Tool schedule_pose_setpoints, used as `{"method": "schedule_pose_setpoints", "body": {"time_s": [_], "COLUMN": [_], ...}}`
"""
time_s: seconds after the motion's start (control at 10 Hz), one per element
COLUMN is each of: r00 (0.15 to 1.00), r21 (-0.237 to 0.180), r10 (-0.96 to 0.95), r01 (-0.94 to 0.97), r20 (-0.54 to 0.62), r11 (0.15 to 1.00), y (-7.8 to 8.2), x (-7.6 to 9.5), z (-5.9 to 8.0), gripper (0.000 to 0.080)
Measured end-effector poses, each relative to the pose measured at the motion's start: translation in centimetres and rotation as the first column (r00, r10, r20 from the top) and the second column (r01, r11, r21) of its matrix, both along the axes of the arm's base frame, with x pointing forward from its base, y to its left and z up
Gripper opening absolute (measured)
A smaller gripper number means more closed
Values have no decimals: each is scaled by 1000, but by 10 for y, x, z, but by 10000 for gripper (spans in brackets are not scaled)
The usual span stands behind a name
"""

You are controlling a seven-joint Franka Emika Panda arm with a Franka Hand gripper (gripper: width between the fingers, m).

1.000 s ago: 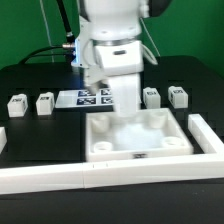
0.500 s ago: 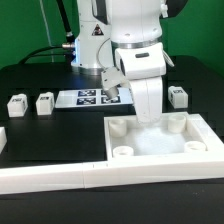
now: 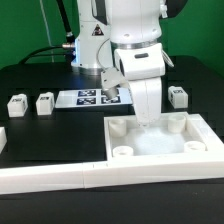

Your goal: Assemble square table

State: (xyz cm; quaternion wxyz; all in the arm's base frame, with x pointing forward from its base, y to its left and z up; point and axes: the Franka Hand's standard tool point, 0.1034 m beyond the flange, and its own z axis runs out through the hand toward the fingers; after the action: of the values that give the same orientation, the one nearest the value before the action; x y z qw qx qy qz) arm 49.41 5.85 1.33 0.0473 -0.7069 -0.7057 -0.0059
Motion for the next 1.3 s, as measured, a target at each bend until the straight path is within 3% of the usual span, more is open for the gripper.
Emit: {"method": "schedule_pose_setpoints", "body": {"time_s": [0.1,0.2,0.3,1.0,1.3], "r00": [1000,1000,1000,1000,975], "r21": [0,0,0,-1,-38], "r10": [0,-1,-1,-11,-223], "r01": [0,1,1,11,223], "r20": [0,0,0,-1,-3], "r11": [1000,1000,1000,1000,974], "y": [0,0,0,-1,26], "x": [0,0,0,0,-18], "z": [0,0,0,0,24], "gripper": [353,535,617,649,649]}}
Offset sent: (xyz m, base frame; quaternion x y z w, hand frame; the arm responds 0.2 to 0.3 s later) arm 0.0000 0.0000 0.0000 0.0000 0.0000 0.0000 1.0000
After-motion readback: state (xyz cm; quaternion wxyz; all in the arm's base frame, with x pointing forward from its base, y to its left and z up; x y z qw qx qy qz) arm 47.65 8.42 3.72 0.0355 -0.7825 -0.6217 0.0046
